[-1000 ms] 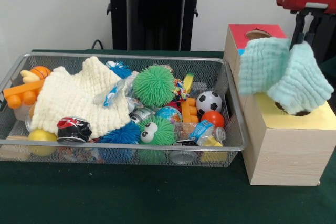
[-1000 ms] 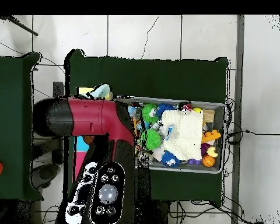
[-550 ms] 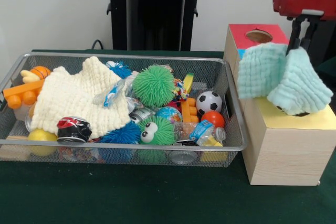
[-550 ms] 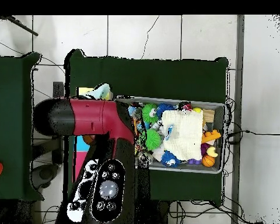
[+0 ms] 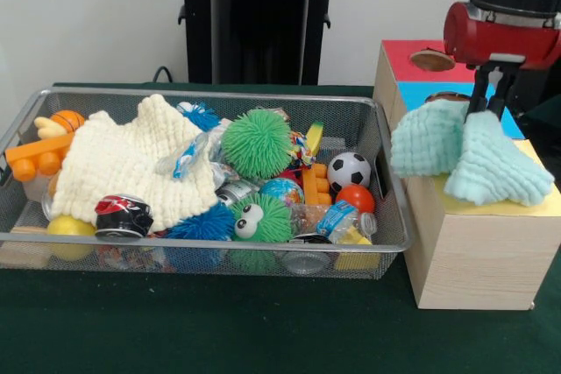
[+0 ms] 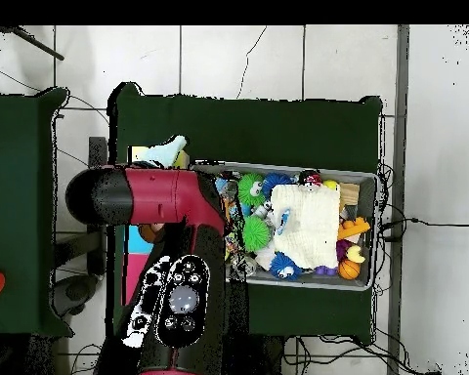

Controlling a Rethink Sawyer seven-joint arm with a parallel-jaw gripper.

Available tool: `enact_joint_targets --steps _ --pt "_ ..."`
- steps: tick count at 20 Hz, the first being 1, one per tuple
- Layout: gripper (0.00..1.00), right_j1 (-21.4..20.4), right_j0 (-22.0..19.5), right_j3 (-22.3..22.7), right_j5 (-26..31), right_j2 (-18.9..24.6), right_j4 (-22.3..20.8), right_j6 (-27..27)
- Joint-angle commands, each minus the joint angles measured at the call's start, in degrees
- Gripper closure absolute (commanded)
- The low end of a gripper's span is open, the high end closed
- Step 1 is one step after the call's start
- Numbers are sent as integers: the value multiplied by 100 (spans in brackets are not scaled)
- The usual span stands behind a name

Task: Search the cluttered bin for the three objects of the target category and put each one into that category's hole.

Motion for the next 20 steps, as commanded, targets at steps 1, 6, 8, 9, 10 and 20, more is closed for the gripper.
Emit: enact_joint_targets --steps 1,6,8,9,10,20 --pt "100 388 11 -5 -93 -66 99 1526" --pt "100 411 253 -410 542 -263 263 1782" --pt "100 438 301 -502 641 -300 303 1810" --pt "100 454 321 -543 685 -316 320 1816" --pt "100 479 322 -568 684 -317 331 1801" --pt "100 841 439 -1027 837 -464 468 1923"
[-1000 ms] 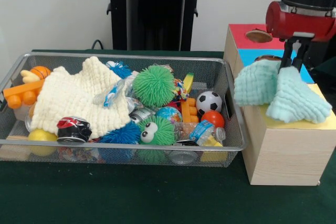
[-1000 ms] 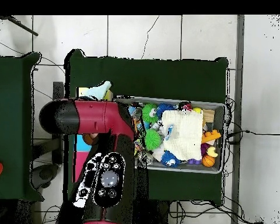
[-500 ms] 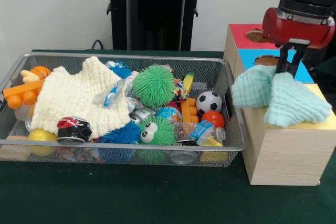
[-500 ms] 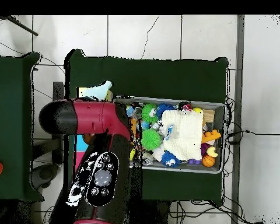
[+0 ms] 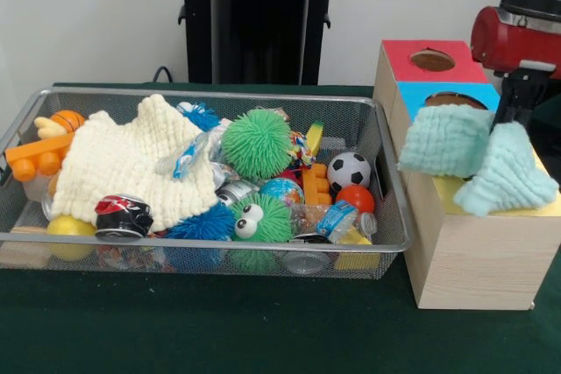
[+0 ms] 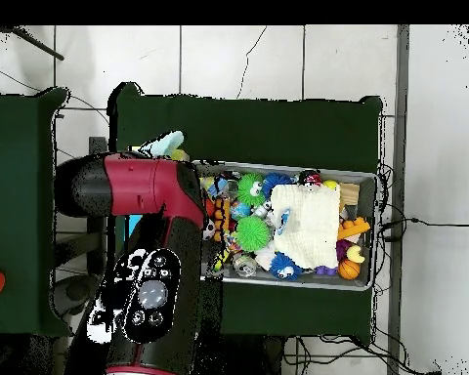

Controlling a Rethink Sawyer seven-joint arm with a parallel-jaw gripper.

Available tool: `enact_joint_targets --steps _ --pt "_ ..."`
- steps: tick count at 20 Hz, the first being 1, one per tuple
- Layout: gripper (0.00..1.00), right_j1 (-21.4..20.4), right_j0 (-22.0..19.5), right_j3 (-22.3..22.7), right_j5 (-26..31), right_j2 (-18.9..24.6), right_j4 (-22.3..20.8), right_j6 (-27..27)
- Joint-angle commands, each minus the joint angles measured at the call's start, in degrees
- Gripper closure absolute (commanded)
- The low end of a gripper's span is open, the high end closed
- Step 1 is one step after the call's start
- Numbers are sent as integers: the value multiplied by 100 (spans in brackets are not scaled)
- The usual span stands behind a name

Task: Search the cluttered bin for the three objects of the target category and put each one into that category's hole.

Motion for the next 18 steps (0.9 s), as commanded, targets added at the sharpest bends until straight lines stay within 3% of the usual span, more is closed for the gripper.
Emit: enact_joint_targets --steps 1,18 --pt "100 454 -1 -376 738 54 227 1628" --pt "100 712 -242 58 -385 297 142 1302"
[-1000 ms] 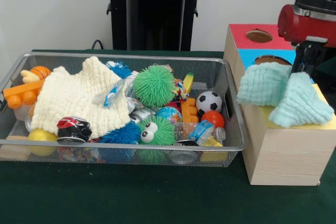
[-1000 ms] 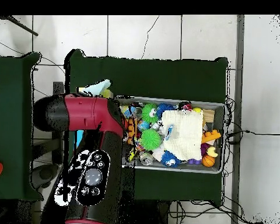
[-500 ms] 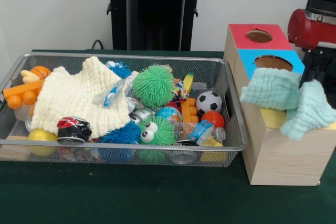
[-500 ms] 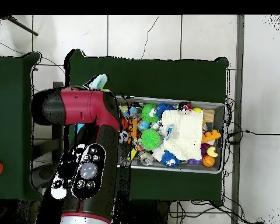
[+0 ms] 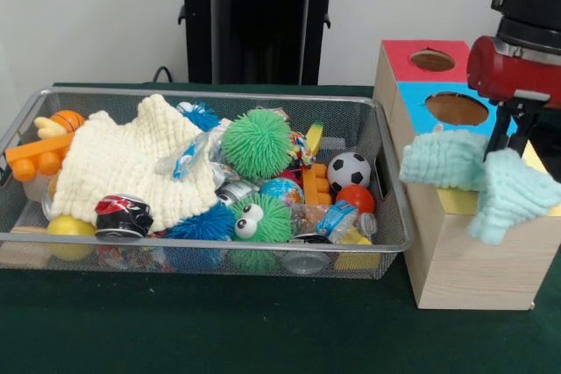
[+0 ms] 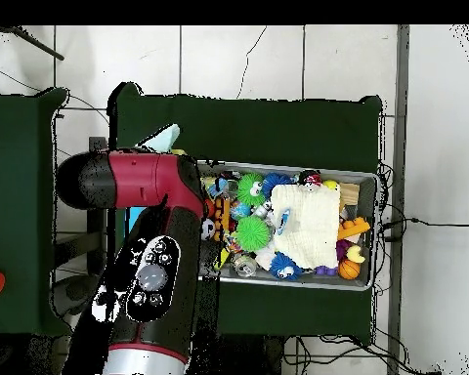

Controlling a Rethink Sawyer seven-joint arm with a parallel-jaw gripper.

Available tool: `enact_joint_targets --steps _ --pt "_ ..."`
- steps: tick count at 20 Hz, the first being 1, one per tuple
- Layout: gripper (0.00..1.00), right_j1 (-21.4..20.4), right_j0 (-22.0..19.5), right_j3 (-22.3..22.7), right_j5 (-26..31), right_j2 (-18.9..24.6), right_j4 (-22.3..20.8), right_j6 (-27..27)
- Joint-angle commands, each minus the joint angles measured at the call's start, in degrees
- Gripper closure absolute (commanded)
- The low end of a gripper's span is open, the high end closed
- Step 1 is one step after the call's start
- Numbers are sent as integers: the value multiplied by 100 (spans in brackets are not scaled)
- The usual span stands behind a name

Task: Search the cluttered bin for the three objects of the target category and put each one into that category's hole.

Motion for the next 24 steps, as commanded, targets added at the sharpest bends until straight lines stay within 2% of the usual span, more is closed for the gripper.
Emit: enact_joint_targets --steps 1,9,13,19,24 --pt "100 332 -245 329 -321 373 102 1232" --pt "100 536 -301 355 -531 417 82 1185" --pt "100 588 -341 309 -413 440 90 1115" --pt "100 595 -150 291 -229 259 155 1380" --pt "100 559 -83 328 -159 257 193 1393"
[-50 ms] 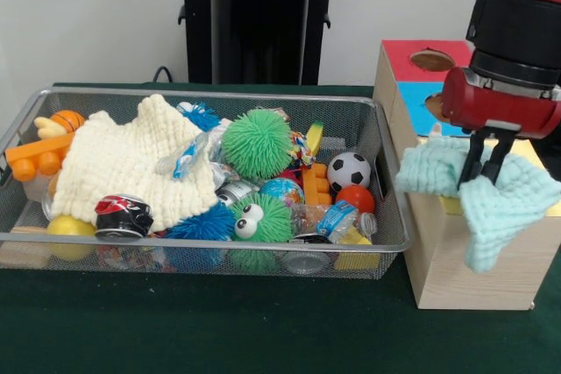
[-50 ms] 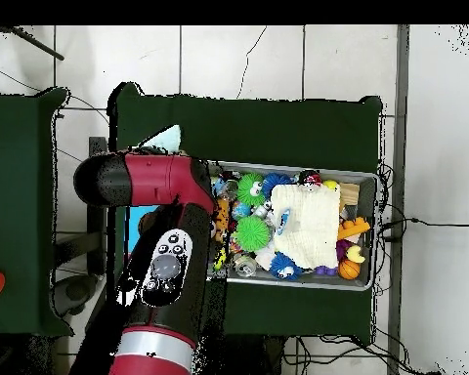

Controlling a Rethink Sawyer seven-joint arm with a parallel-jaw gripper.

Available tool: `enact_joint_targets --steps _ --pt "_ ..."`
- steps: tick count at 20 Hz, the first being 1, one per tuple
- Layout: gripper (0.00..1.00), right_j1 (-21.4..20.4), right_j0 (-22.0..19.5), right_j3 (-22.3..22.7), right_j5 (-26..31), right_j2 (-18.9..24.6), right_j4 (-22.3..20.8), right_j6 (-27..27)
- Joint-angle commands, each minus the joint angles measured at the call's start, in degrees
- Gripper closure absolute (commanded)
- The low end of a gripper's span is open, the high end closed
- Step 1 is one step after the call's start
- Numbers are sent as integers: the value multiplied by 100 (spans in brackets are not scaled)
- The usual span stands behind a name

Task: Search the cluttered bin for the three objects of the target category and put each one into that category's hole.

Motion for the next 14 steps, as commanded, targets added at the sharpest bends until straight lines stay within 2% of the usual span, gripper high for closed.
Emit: enact_joint_targets --steps 1,9,14 --pt "100 295 29 338 190 279 165 1404" --pt "100 -116 139 688 566 314 313 1404" --pt "100 -187 124 782 542 354 341 1316"
